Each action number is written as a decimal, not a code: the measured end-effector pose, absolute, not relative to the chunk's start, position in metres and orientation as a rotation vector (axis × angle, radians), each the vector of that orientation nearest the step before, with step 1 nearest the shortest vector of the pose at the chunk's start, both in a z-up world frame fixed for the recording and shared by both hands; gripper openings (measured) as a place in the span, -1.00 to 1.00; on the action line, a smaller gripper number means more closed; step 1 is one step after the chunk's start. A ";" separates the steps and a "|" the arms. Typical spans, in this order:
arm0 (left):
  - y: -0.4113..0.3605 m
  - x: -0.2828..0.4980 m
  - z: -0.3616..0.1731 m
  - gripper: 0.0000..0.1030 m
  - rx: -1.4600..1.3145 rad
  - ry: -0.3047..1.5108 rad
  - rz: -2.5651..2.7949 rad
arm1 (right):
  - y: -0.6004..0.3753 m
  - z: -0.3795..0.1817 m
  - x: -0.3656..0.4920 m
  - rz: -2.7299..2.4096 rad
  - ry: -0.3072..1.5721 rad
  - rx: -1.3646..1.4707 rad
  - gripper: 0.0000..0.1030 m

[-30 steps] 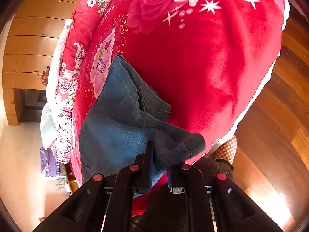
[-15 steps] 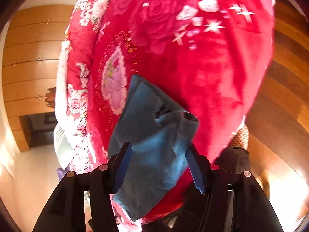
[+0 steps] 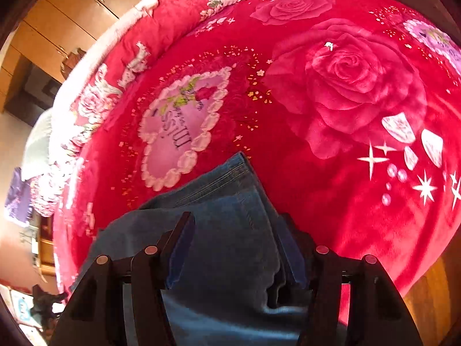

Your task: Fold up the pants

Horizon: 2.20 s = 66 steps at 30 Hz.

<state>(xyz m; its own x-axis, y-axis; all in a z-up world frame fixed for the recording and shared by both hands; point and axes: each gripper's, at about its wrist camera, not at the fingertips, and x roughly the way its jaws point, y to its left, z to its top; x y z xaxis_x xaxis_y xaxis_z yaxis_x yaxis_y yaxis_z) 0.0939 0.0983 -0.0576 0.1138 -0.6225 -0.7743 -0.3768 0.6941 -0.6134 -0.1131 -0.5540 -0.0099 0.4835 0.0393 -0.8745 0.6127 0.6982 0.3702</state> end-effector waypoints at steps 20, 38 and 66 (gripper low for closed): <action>0.092 0.099 -0.021 -0.51 -0.688 1.473 -0.255 | -0.577 0.018 -0.131 -0.400 0.922 0.837 -0.39; 0.082 -0.002 -0.082 -0.10 -1.082 1.657 -0.309 | -0.555 -0.025 -0.264 -0.478 0.927 1.127 -0.20; 0.086 0.016 -0.058 -0.68 -0.612 1.649 -0.377 | -0.553 -0.020 -0.267 -0.446 0.839 1.191 -0.46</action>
<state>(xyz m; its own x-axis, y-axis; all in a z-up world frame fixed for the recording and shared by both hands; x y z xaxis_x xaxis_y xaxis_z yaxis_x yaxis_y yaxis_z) 0.0161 0.0857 -0.0581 -0.0839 -0.5866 -0.8055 -0.1786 0.8041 -0.5670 -0.2675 -0.5526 -0.0201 0.6297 0.1173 -0.7680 0.7024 0.3365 0.6273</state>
